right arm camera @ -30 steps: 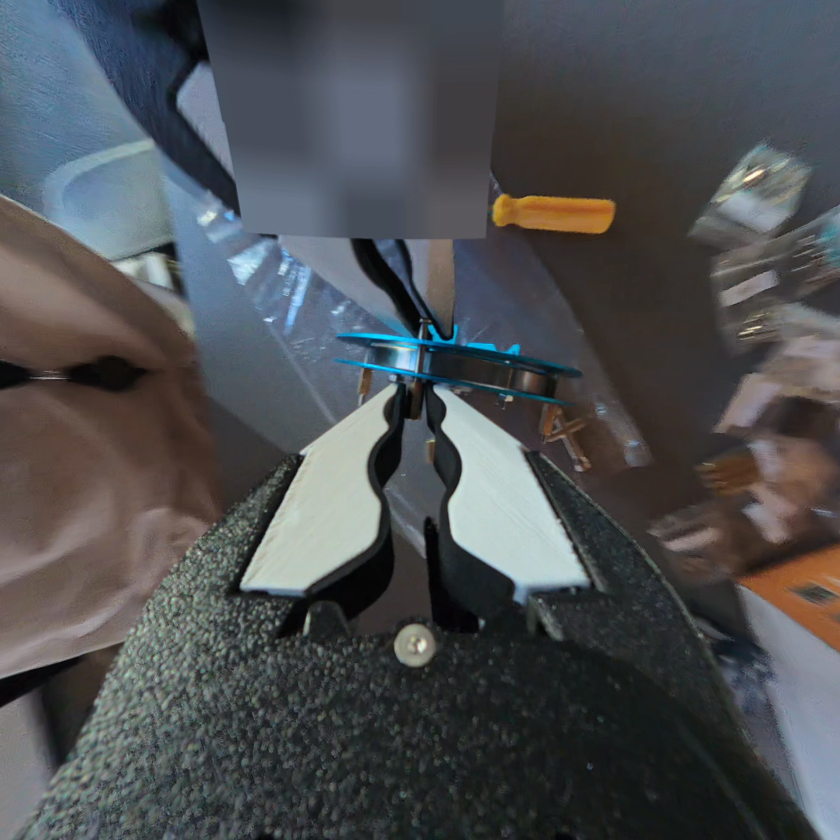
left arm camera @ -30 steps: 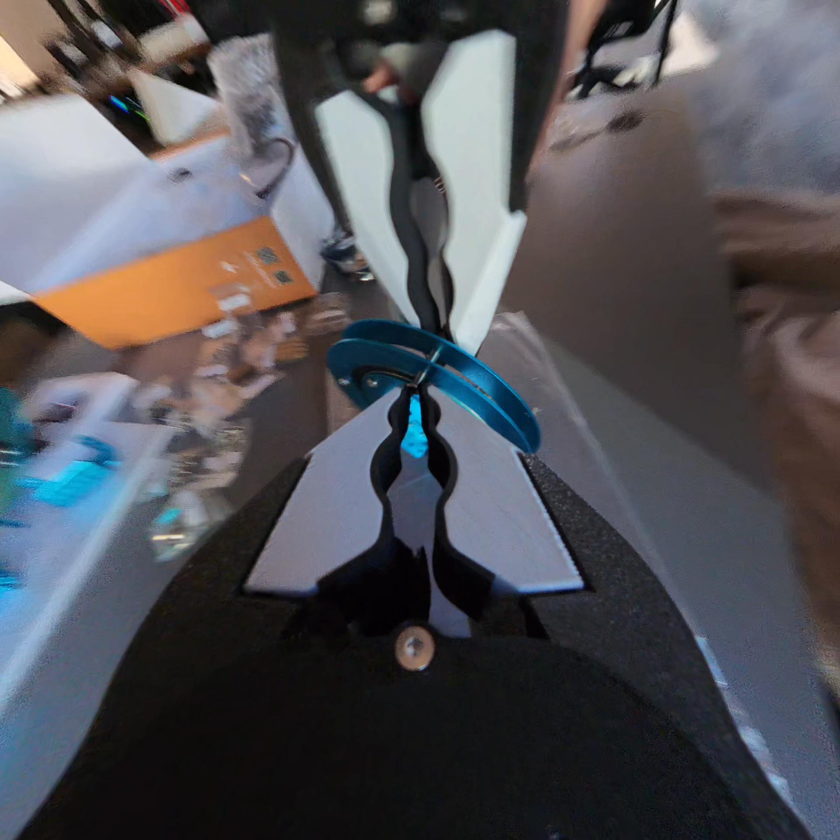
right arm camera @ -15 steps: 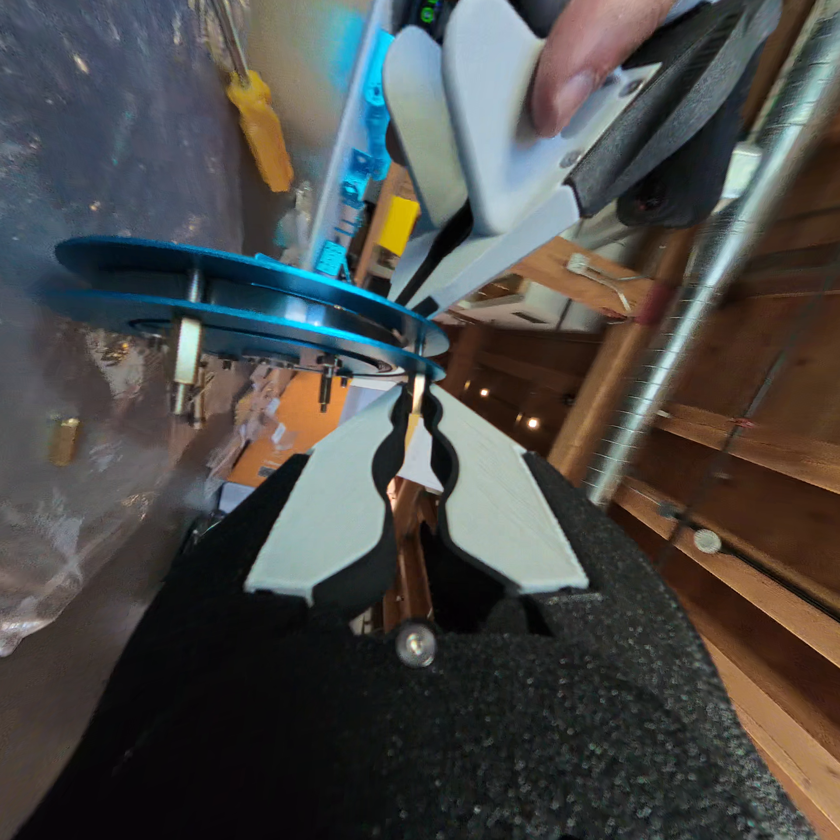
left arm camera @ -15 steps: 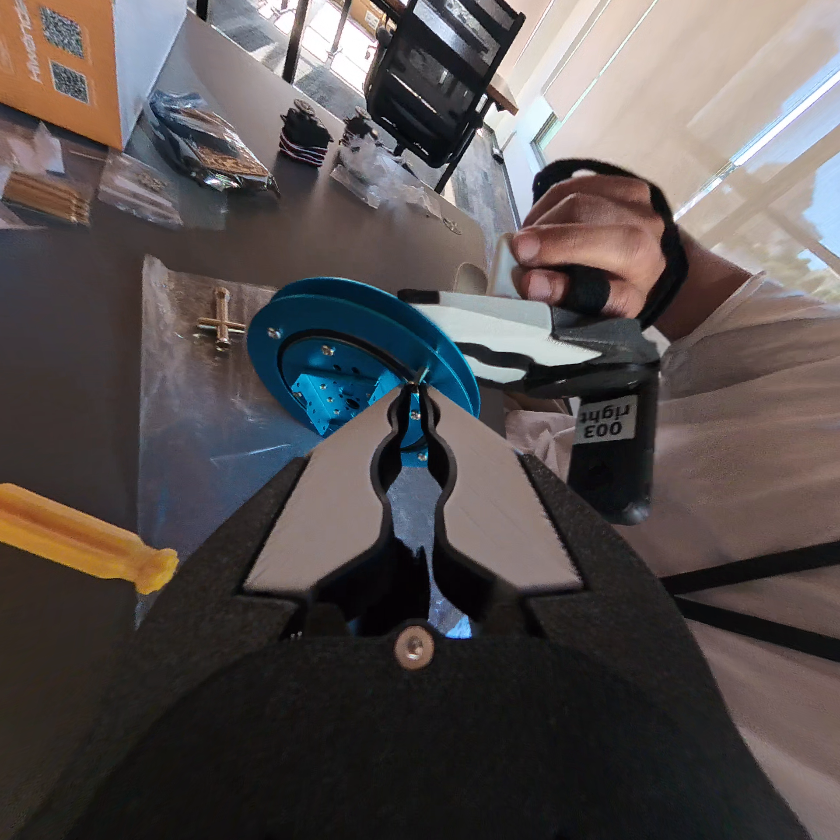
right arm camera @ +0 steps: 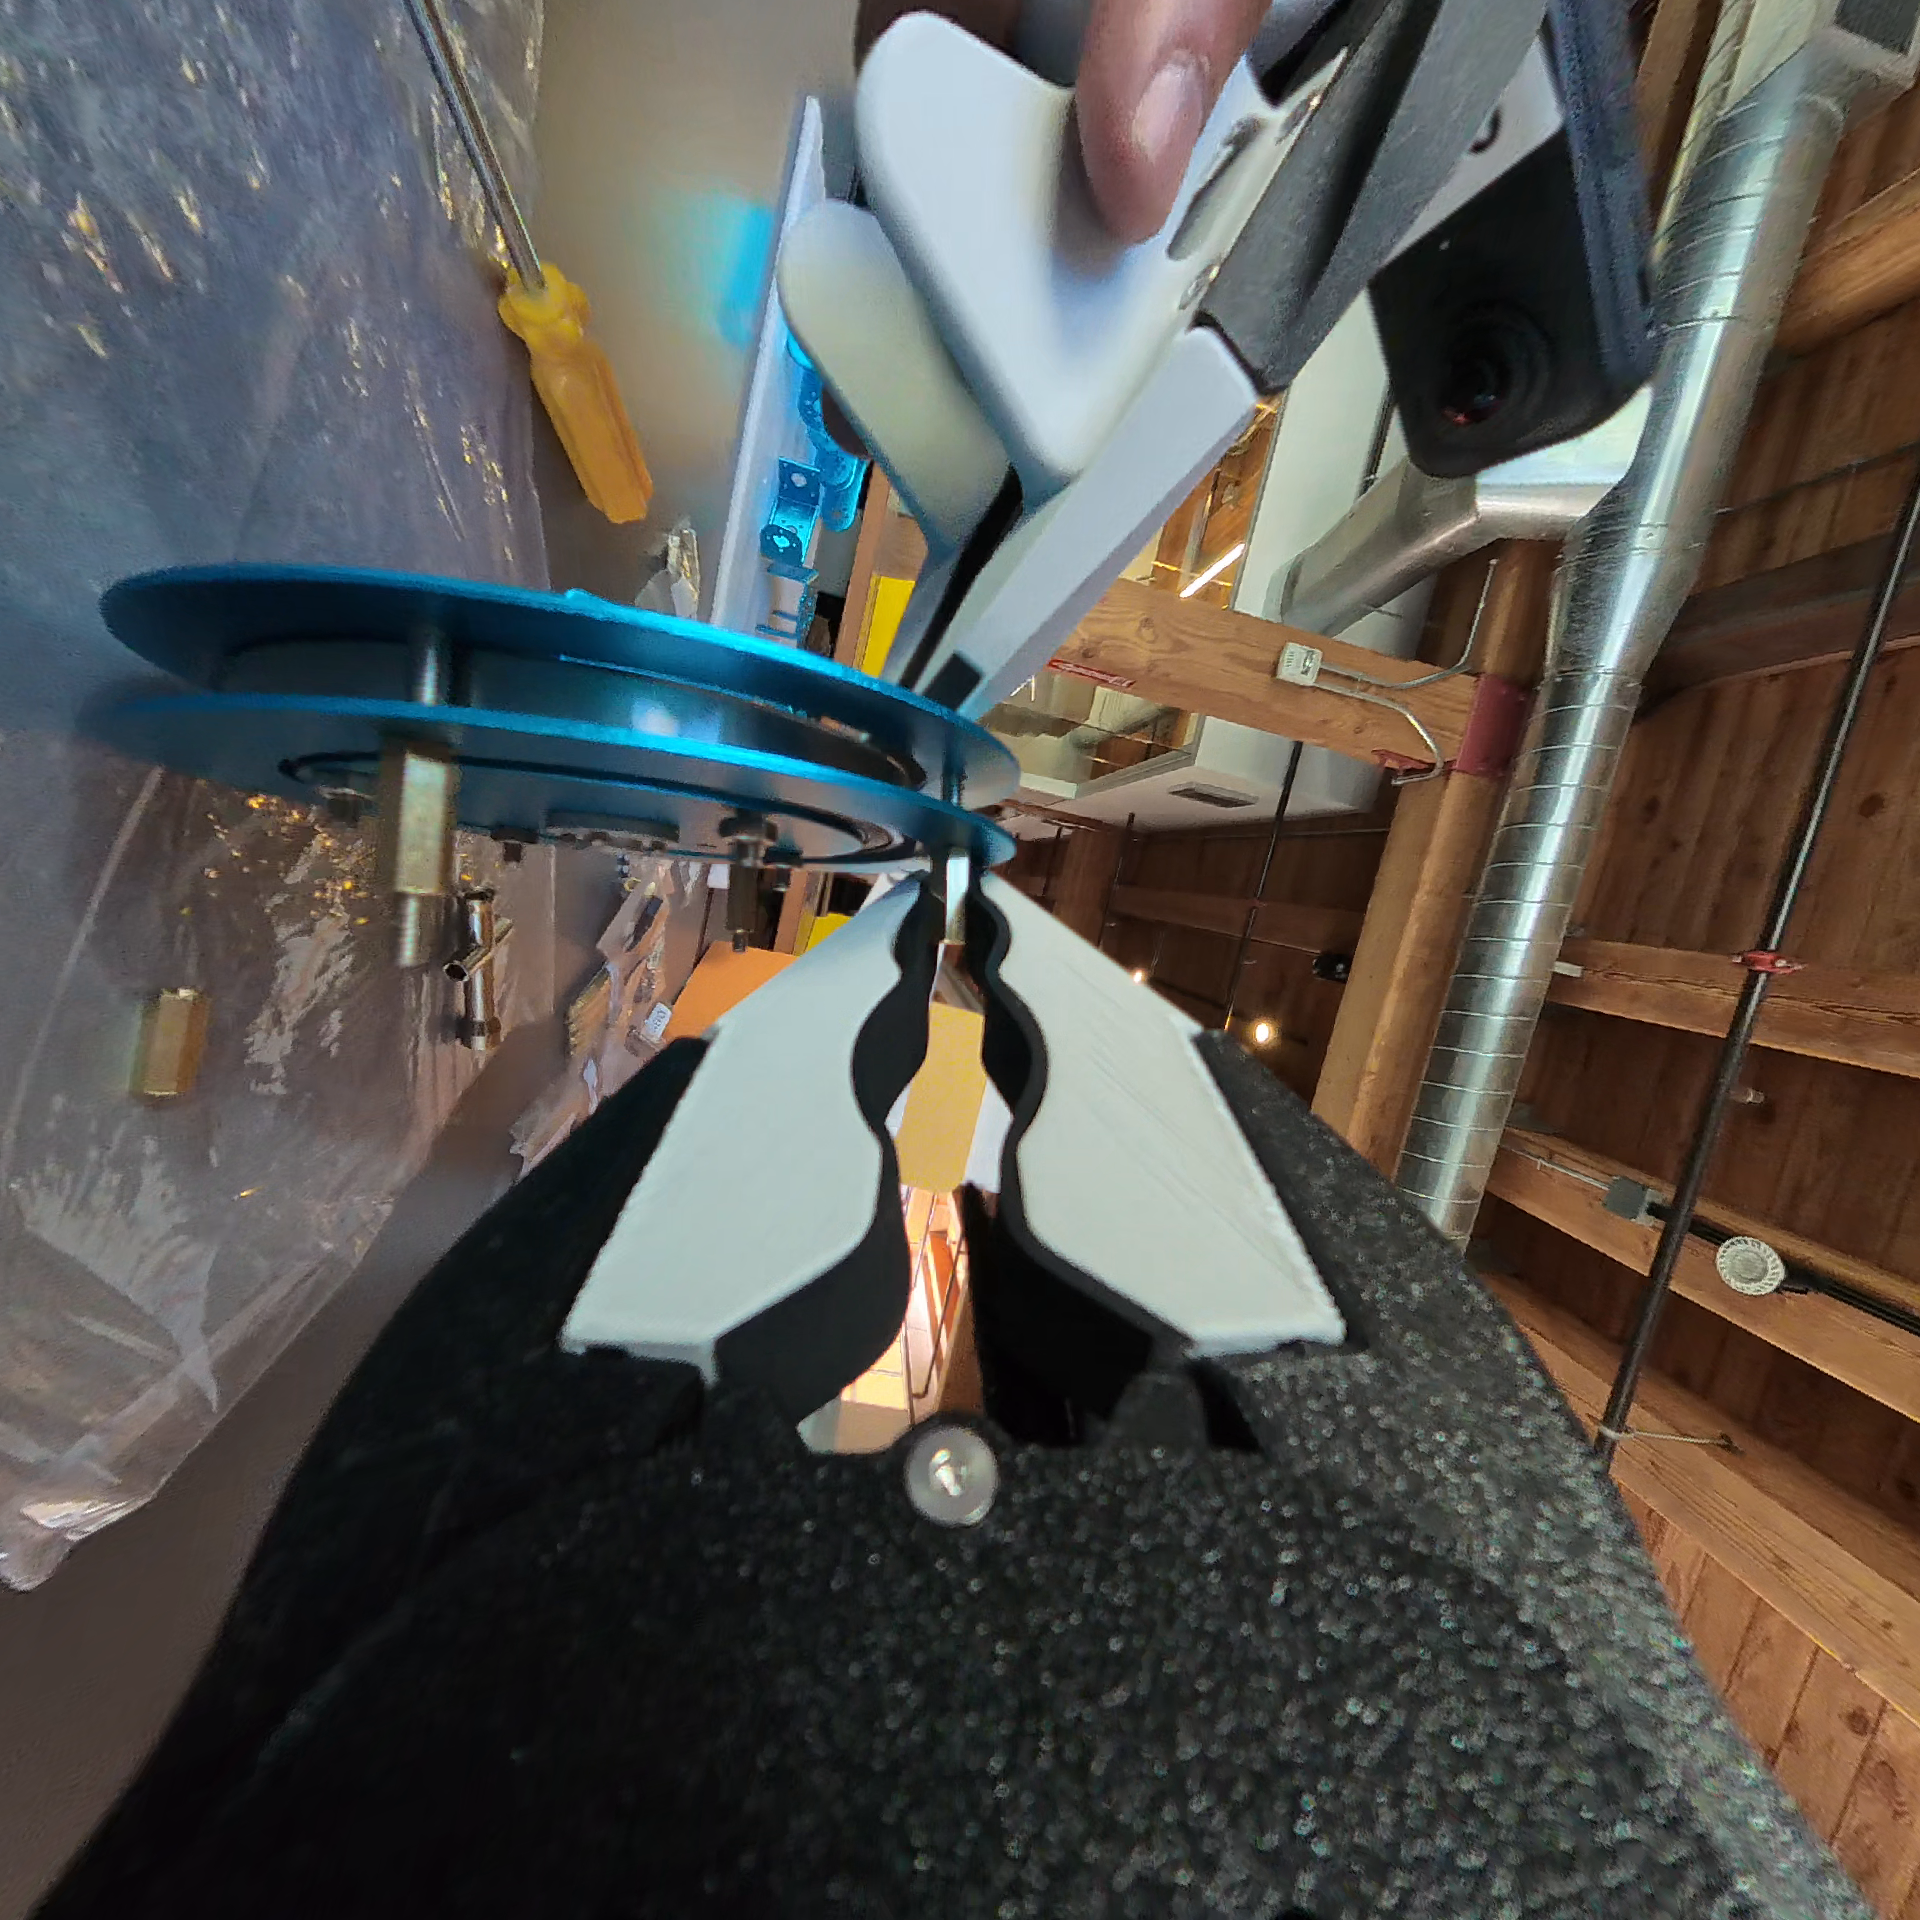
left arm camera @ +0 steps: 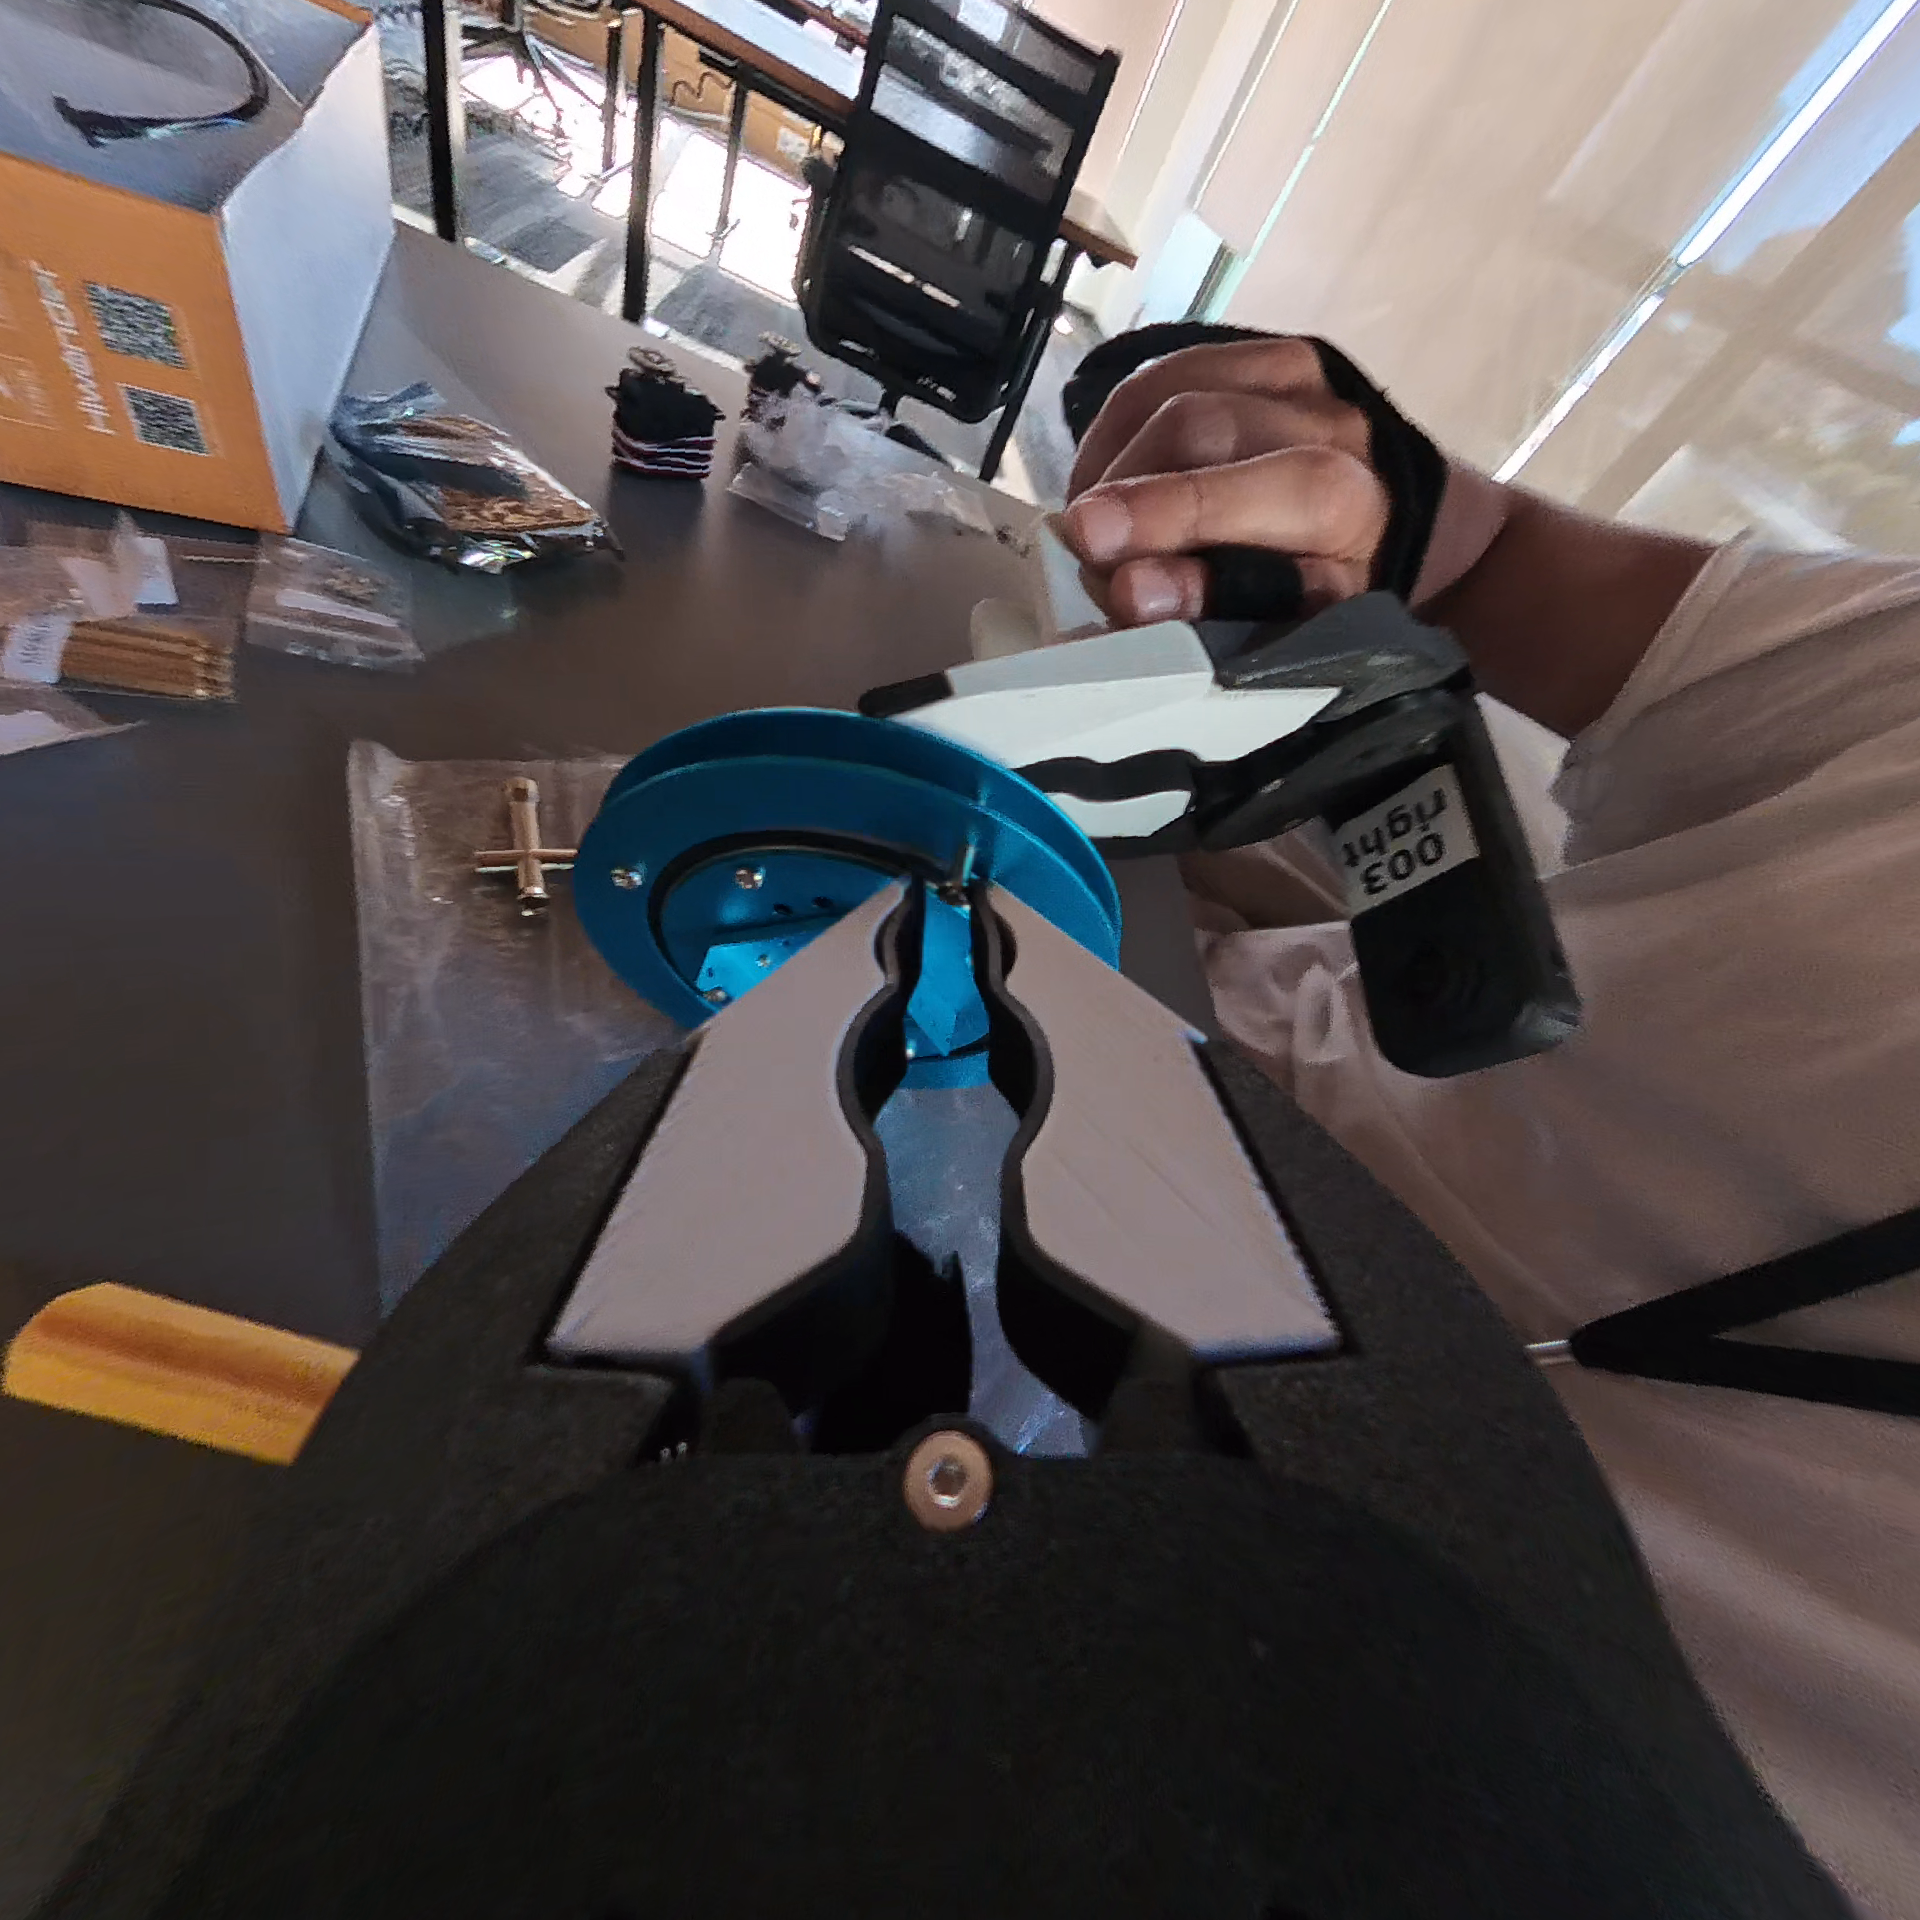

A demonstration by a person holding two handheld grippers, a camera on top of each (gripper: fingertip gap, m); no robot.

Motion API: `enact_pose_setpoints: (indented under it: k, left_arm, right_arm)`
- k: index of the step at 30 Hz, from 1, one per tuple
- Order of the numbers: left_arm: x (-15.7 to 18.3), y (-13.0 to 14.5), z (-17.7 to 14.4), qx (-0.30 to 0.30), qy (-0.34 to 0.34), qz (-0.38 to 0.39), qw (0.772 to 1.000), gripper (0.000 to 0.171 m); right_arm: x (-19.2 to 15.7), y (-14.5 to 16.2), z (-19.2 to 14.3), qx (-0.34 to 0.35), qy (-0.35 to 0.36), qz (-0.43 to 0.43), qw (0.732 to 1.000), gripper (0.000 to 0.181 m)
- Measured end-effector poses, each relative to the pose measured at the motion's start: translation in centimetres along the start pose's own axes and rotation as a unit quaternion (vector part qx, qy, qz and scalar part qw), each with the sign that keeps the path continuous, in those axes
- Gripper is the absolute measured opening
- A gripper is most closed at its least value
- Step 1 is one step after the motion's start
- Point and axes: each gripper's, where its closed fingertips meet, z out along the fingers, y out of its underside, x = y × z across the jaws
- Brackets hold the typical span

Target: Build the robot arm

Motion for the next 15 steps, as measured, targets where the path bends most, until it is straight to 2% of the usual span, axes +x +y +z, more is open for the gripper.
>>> enact_pose_setpoints:
  k: [10, 12, 15]
  left_arm:
    - [0.5, 0.1, 0.1, 0.015, 0.047, -0.027, 0.998, 0.007]
    - [0.9, -0.5, -0.3, 0.029, 0.066, -0.039, 0.997, 0.014]
    - [0.2, -1.4, -1.1, 0.047, 0.041, -0.028, 0.998, 0.015]
  right_arm:
    - [0.2, -0.3, 0.2, 0.051, 0.027, -0.015, 0.998, 0.003]
    - [0.1, -0.2, 0.3, 0.054, 0.025, -0.011, 0.998, 0.003]
    - [0.0, 0.2, 0.3, 0.050, 0.023, -0.001, 0.999, 0.003]
